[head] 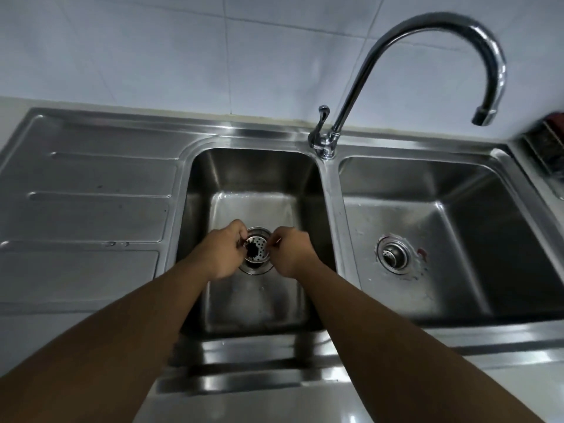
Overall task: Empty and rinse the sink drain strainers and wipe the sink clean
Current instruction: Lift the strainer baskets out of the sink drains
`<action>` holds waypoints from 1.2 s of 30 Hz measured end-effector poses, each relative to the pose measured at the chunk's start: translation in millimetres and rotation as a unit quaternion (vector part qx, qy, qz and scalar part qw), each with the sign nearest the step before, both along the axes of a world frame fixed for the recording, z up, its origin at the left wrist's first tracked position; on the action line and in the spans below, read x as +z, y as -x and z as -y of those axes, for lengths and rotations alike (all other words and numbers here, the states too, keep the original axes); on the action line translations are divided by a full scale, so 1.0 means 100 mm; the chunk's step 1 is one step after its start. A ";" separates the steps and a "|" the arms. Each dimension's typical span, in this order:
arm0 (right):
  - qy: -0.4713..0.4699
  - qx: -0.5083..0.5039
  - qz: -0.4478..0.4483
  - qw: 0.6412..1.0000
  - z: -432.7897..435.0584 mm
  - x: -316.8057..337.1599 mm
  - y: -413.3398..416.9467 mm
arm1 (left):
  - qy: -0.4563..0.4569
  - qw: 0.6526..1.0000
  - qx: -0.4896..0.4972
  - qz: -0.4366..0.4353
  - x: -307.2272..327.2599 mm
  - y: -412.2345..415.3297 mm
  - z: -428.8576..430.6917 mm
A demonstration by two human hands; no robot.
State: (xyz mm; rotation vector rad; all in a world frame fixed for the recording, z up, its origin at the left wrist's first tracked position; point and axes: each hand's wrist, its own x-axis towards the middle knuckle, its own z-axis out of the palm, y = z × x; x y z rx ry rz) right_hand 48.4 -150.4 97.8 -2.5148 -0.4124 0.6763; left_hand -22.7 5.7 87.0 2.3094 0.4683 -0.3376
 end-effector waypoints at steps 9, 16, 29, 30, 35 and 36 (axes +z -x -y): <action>-0.083 -0.098 -0.050 0.990 0.27 0.45 -0.03 | 0.018 1.000 0.017 0.008 0.55 -0.03 0.16; -0.202 -0.162 -0.114 0.959 0.75 0.90 -0.21 | 0.043 0.998 0.023 0.044 1.02 -0.24 0.54; -0.204 -0.186 -0.068 0.959 1.80 1.22 -0.68 | 0.034 0.998 -0.003 0.051 1.32 -0.79 1.59; -0.196 -0.187 -0.064 0.960 1.88 1.20 -0.72 | 0.031 0.998 -0.004 0.046 1.31 -0.82 1.69; -0.171 -0.190 -0.067 0.964 2.25 1.07 -0.87 | 0.029 0.999 0.002 0.020 1.24 -0.98 2.11; -0.170 -0.192 -0.071 0.964 2.31 1.03 -0.90 | 0.024 1.000 0.003 0.013 1.21 -1.00 2.18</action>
